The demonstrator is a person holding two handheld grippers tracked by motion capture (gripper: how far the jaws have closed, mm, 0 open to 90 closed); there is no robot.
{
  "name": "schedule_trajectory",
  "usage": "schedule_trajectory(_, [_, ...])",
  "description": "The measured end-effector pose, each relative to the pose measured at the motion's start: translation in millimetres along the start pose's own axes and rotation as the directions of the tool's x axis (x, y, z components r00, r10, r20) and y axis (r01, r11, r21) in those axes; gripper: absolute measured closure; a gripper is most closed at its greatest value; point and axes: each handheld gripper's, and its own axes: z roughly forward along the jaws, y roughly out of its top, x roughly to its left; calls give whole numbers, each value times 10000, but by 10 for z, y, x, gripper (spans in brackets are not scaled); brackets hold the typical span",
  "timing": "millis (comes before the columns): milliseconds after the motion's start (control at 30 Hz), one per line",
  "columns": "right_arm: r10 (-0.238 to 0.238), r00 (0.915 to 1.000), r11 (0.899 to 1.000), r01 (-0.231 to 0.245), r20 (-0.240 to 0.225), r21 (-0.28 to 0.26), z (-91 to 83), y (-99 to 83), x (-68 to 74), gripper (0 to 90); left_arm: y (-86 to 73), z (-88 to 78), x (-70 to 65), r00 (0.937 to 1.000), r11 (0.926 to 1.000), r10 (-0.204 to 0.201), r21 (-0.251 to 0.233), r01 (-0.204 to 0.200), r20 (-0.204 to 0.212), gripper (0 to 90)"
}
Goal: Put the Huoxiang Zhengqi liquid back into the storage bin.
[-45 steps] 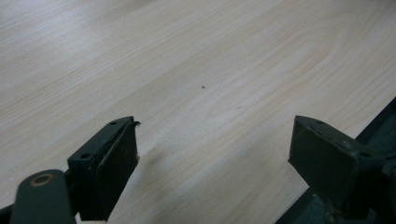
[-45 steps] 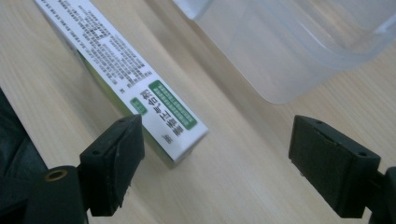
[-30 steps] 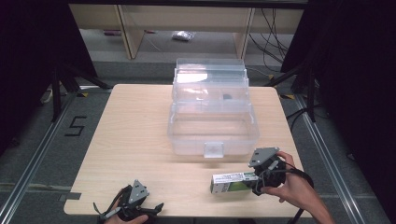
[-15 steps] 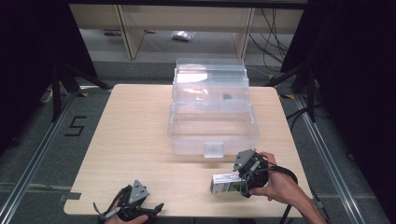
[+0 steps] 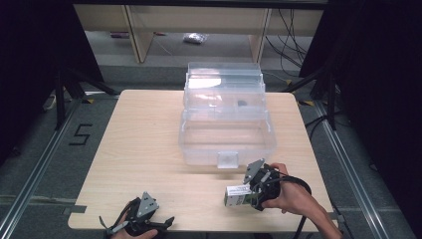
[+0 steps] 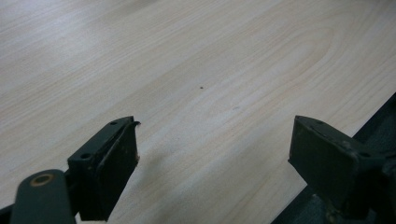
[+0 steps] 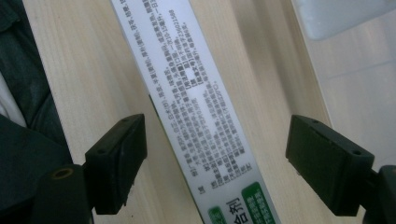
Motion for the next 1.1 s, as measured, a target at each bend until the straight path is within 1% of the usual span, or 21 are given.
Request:
schedule_trajectory(33, [63, 10000, 10000, -62, -65, 74, 5, 4, 8, 221, -1, 1, 2, 10000, 10000, -11, 6, 11, -1, 149])
schedule_trajectory(100, [-196, 9995, 9996, 201, -252, 190, 37, 20, -6, 225, 0, 0, 4, 10000, 10000, -9, 15, 9, -27, 149])
schedule_trajectory(167, [-62, 9995, 9994, 73, -306, 334, 57, 32, -2, 229, 0, -3, 2, 10000, 10000, -5, 1, 5, -7, 149])
schedule_trajectory(200, [-220, 9991, 9992, 232, -375, 324, 75, 38, -14, 234, 0, -1, 2, 10000, 10000, 0, 5, 0, 3, 149])
schedule_trajectory(233, [112, 9985, 9988, -86, -537, 476, 76, 37, -4, 239, 0, -2, 3, 10000, 10000, 3, 3, -3, 4, 149])
schedule_trajectory(267, [62, 9986, 9987, -35, -531, 510, 93, 43, -16, 247, 0, 2, -1, 10000, 10000, -1, -12, 1, -77, 149])
schedule_trajectory(400, [-58, 9985, 9989, 84, -540, 472, 111, 42, -39, 252, -2, 2, 1, 10000, 10000, -17, -60, 18, 26, 149])
schedule_trajectory(433, [-83, 9973, 9986, 120, -724, 513, 123, 38, -56, 256, -3, 5, 1, 10000, 10000, -17, -59, 17, 31, 149])
schedule_trajectory(567, [-63, 9972, 9986, 102, -747, 524, 153, 24, -58, 275, -2, 6, -1, 10000, 10000, -2, -49, 2, 22, 149])
schedule_trajectory(600, [-89, 9962, 9986, 135, -867, 521, 159, 21, -61, 275, -3, 7, 1, 10000, 10000, 5, -65, -5, 19, 149])
schedule_trajectory(633, [168, 9960, 9978, -110, -879, 661, 160, 18, -48, 275, -4, 7, 2, 10000, 10000, 9, -61, -9, 22, 149])
schedule_trajectory(700, [253, 9960, 9967, -186, -853, 785, 171, 17, -33, 284, -6, 8, 1, 10000, 10000, 16, -49, -16, 22, 149])
schedule_trajectory(733, [-137, 9952, 9979, 198, -972, 616, 185, 19, -52, 294, -5, 9, 3, 10000, 10000, 34, -33, -34, 9, 149])
schedule_trajectory(767, [305, 9947, 9960, -220, -983, 867, 174, 20, -21, 311, -5, 7, 1, 10000, 10000, 11, -51, -11, 16, 149])
schedule_trajectory(833, [199, 9950, 9965, -118, -975, 824, 193, 26, -24, 336, -5, 7, 0, 10000, 10000, 12, -59, -12, 20, 149])
schedule_trajectory(900, [-152, 9933, 9971, 236, -1145, 728, 205, 34, -36, 376, -5, 8, 1, 10000, 10000, 1, -23, -1, 11, 149])
schedule_trajectory(933, [129, 9941, 9959, -32, -1076, 903, 197, 34, -17, 403, -3, 5, -3, 10000, 10000, -58, -63, 58, 60, 149])
schedule_trajectory(1000, [-297, 9946, 9950, 389, -990, 924, 214, 39, -52, 462, -3, 8, 0, 10000, 10000, -27, -57, 27, 16, 149])
schedule_trajectory(1033, [-217, 9952, 9945, 313, -954, 999, 212, 43, -44, 480, -4, 7, -1, 10000, 10000, -9, -42, 9, 25, 149])
schedule_trajectory(1067, [-283, 9931, 9942, 398, -1137, 1000, 202, 50, -31, 525, -5, 10, 0, 10000, 10000, -10, -24, 10, 18, 149])
schedule_trajectory(1100, [-283, 9931, 9942, 398, -1137, 1000, 202, 50, -31, 525, -5, 10, -2, 10000, 10000, -50, -48, 50, 25, 149])
